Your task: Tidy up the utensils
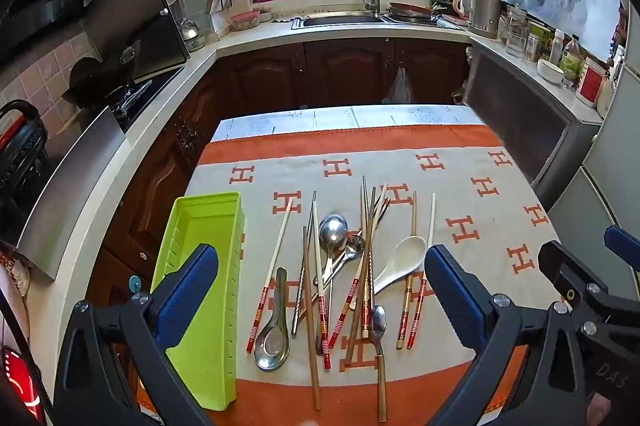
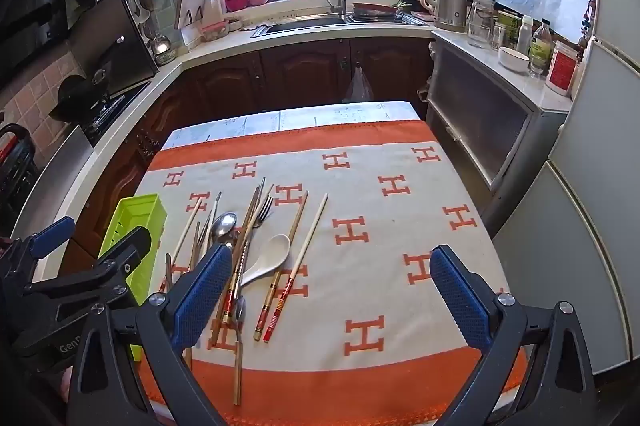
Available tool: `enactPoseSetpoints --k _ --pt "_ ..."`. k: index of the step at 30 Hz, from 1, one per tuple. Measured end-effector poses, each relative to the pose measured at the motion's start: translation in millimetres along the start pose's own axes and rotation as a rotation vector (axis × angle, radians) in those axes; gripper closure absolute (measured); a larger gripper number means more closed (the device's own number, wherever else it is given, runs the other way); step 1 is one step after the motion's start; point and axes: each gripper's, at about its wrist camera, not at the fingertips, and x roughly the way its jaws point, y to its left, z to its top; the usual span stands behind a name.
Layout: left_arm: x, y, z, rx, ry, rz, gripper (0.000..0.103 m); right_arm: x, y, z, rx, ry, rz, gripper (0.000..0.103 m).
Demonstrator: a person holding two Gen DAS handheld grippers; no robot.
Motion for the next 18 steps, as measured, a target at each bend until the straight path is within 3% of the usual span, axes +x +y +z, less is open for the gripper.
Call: enactPoseSetpoints --k 5,10,18 --pt "-4 3 -7 -0.034 0.005 -0.022 0.001 1 -3 3 -0.006 0.029 0.006 0.002" --pt "10 5 -6 -0.036 0.065 -0.029 0.001 12 7 3 -0.019 0.059 -0.008 0.002" --pt "15 5 -9 -0.043 0.096 -0.033 0.001 13 5 -3 -0.016 0.051 0.005 0.002"
